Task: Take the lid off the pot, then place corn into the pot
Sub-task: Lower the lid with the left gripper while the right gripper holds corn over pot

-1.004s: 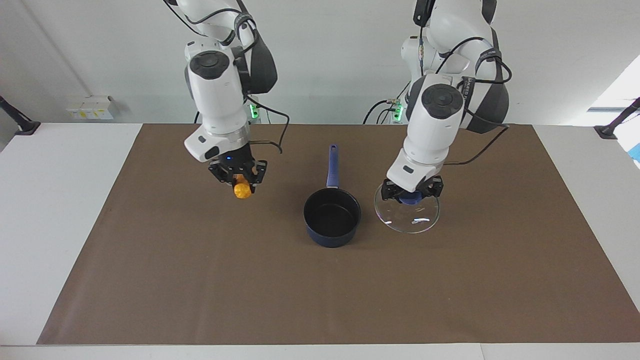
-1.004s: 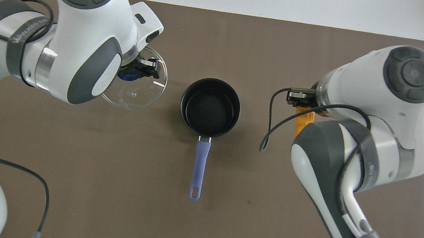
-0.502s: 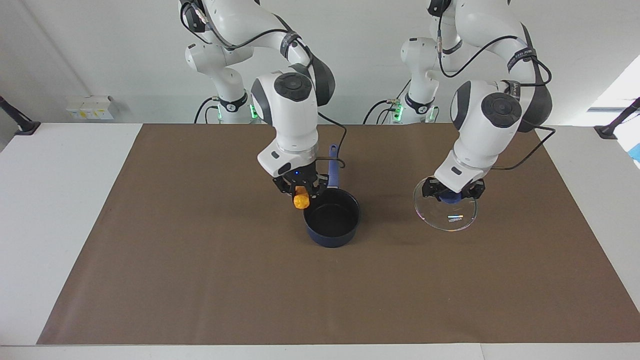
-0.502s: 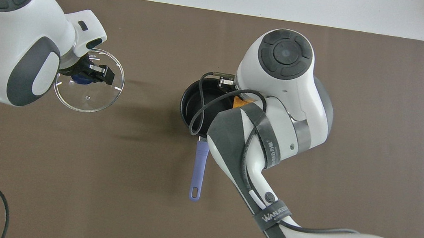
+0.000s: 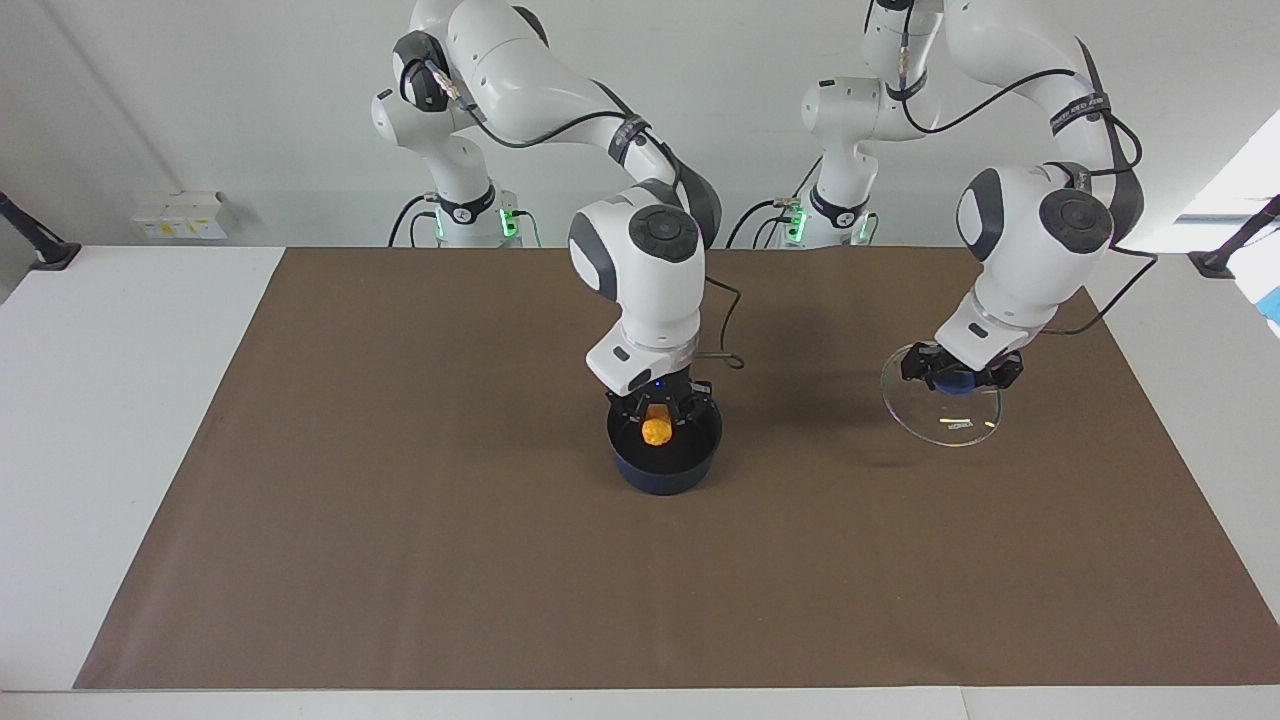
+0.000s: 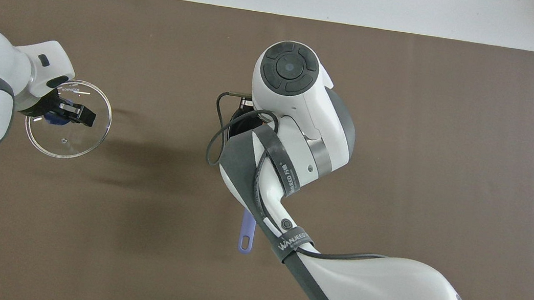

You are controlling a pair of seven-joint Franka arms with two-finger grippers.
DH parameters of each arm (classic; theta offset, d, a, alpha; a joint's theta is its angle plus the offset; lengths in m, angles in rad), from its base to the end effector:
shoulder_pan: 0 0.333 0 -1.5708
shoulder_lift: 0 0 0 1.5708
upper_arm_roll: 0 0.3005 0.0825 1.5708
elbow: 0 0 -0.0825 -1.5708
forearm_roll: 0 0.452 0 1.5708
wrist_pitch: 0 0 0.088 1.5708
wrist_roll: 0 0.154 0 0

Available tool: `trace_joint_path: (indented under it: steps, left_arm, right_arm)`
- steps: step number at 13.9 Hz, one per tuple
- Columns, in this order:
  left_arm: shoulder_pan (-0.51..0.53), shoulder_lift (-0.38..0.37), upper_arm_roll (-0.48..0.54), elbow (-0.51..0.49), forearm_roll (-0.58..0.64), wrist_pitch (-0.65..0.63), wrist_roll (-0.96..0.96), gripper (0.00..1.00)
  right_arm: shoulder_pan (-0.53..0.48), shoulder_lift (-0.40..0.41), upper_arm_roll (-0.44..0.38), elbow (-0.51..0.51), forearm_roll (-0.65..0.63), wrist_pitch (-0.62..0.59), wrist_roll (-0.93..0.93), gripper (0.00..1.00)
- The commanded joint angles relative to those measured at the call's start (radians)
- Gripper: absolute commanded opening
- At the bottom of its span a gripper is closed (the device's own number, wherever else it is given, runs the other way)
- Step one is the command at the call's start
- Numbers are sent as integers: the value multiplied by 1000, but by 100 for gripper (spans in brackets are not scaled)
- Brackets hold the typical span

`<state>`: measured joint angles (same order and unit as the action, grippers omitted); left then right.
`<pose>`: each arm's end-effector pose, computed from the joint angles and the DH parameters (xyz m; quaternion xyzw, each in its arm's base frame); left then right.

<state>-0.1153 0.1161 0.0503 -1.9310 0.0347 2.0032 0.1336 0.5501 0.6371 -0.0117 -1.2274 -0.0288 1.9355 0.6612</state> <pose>0.6363 -0.0380 0.3305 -0.9939 0.1068 0.0225 0.0177 0.6878 0.4091 0.3263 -0.9977 0.0554 -0.0389 0.0060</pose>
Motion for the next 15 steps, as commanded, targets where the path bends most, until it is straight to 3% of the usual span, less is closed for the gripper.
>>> trace_joint_path:
  steps: [1, 6, 9, 12, 15]
  left_arm:
    - [40, -90, -10, -127, -2, 68, 52, 0]
    - [94, -124, -9, -238, -25, 153, 115, 0]
    - [101, -116, -9, -302, -30, 267, 118, 0]
    - [101, -92, -9, -347, -33, 365, 118, 0]
    - [118, -20, -10, -347, -36, 456, 120, 0]
  right_arm:
    - [-1, 35, 1, 31, -13, 20, 21, 0]
    - [-3, 44, 2, 17, -9, 62, 15, 0]
    - [14, 64, 2, 17, -13, 85, 18, 0]
    - [10, 61, 2, 9, -6, 99, 18, 0]
    - [7, 58, 2, -30, 3, 144, 11, 0]
